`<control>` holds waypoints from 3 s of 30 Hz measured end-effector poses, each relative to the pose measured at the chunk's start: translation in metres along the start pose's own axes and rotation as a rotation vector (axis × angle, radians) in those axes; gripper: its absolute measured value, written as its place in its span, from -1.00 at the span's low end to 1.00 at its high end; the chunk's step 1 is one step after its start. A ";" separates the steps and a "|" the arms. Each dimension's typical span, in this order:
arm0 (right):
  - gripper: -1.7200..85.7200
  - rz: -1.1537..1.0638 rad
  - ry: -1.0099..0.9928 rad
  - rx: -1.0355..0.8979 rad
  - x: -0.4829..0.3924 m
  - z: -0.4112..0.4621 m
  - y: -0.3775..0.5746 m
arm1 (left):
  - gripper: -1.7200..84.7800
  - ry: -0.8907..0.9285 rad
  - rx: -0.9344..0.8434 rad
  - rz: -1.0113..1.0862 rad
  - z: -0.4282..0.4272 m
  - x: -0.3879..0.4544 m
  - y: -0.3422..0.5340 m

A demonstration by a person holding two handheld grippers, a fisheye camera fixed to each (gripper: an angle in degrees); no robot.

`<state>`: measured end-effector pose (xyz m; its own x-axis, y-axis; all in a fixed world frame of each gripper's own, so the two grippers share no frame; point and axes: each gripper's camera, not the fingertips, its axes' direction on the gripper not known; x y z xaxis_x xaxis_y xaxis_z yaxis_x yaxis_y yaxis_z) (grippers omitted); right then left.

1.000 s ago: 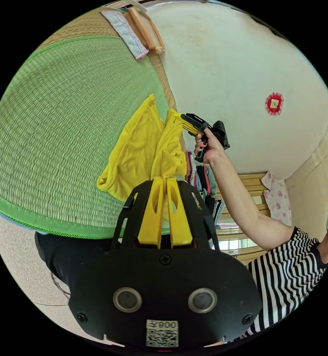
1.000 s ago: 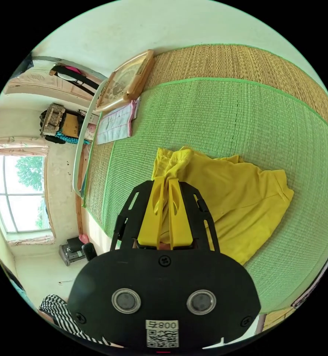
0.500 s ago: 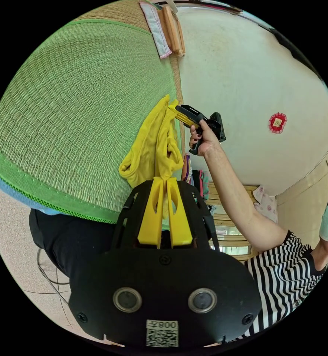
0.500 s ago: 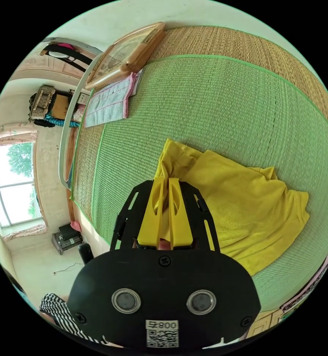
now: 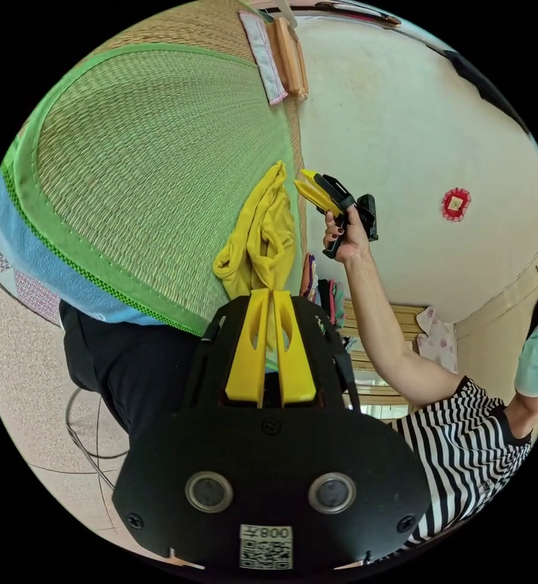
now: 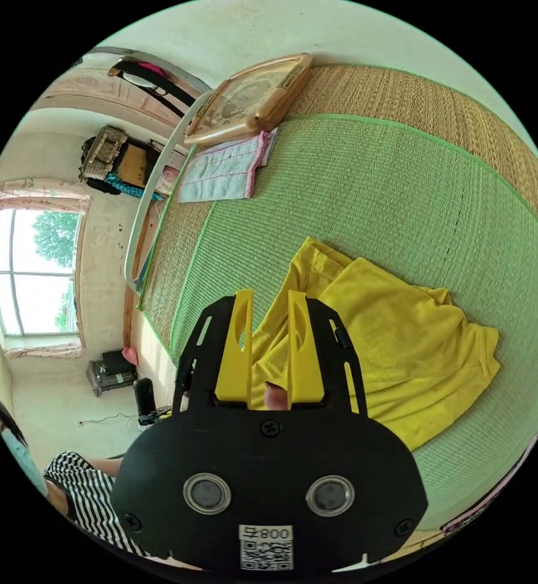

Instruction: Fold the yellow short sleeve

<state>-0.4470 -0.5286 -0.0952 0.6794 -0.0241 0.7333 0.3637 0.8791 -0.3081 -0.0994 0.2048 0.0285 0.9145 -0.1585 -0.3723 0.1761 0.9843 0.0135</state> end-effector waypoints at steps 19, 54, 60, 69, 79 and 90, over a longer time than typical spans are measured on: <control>-0.74 -0.111 0.361 -0.103 -0.091 -0.055 0.296 | -0.95 -0.491 -0.114 0.318 0.002 0.055 -0.054; -0.95 -0.328 0.633 -0.097 -0.190 -0.059 0.334 | -0.94 -0.576 -0.192 0.408 -0.029 0.153 -0.124; -0.96 -0.324 0.632 -0.206 -0.164 -0.015 0.345 | -0.93 -0.566 -0.218 0.354 -0.031 0.154 -0.133; -0.95 -0.230 0.458 -0.169 -0.118 -0.022 0.344 | -0.84 -0.468 -0.110 0.486 -0.027 0.227 -0.178; -0.95 -0.204 0.359 -0.157 -0.071 -0.017 0.352 | -0.85 -0.631 -0.323 0.524 0.097 0.280 -0.297; -0.95 -0.130 0.133 -0.123 0.004 -0.012 0.367 | -0.91 -0.568 -0.264 0.568 0.083 0.322 -0.315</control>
<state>-0.3037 -0.2116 -0.2127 0.6969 -0.2025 0.6880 0.5228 0.8001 -0.2940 0.1703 -0.1630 -0.0185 0.8951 0.4201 0.1493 -0.3919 0.9010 -0.1860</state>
